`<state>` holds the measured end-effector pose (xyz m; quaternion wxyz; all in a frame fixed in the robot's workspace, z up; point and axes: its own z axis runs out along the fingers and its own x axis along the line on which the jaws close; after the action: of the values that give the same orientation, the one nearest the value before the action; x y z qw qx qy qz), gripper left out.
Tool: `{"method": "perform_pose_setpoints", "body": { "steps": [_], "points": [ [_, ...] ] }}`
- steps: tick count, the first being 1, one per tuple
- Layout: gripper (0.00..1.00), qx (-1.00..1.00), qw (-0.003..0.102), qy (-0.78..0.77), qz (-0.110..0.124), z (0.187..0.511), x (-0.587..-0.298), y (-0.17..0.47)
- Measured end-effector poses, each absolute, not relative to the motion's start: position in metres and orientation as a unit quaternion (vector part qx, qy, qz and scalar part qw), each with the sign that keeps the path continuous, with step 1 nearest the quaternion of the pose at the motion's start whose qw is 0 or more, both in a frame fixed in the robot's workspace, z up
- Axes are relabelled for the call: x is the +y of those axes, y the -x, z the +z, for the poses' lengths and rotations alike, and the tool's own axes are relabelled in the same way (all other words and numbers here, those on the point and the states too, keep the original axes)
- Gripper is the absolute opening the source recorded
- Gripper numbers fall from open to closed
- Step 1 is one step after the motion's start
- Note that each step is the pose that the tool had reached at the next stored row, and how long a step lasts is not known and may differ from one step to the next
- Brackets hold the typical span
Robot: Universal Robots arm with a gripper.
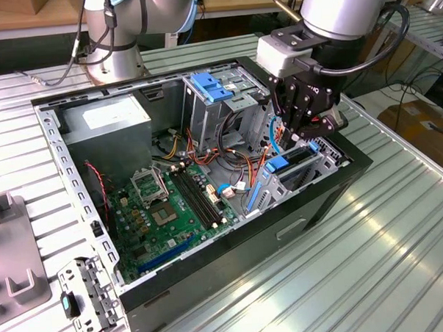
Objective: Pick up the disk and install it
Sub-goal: 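Insert the disk into the insertion slot, then insert the first disk wire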
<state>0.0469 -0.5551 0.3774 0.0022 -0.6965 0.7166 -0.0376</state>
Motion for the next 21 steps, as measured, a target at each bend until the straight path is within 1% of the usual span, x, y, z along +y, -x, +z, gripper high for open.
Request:
{"method": "perform_pose_setpoints", "body": {
  "steps": [15, 21],
  "points": [
    [0.11, 0.717, 0.003, 0.697, -0.036, 0.377, -0.555, -0.048],
    [0.11, 0.717, 0.003, 0.697, -0.037, 0.377, -0.555, -0.059]
  ]
}}
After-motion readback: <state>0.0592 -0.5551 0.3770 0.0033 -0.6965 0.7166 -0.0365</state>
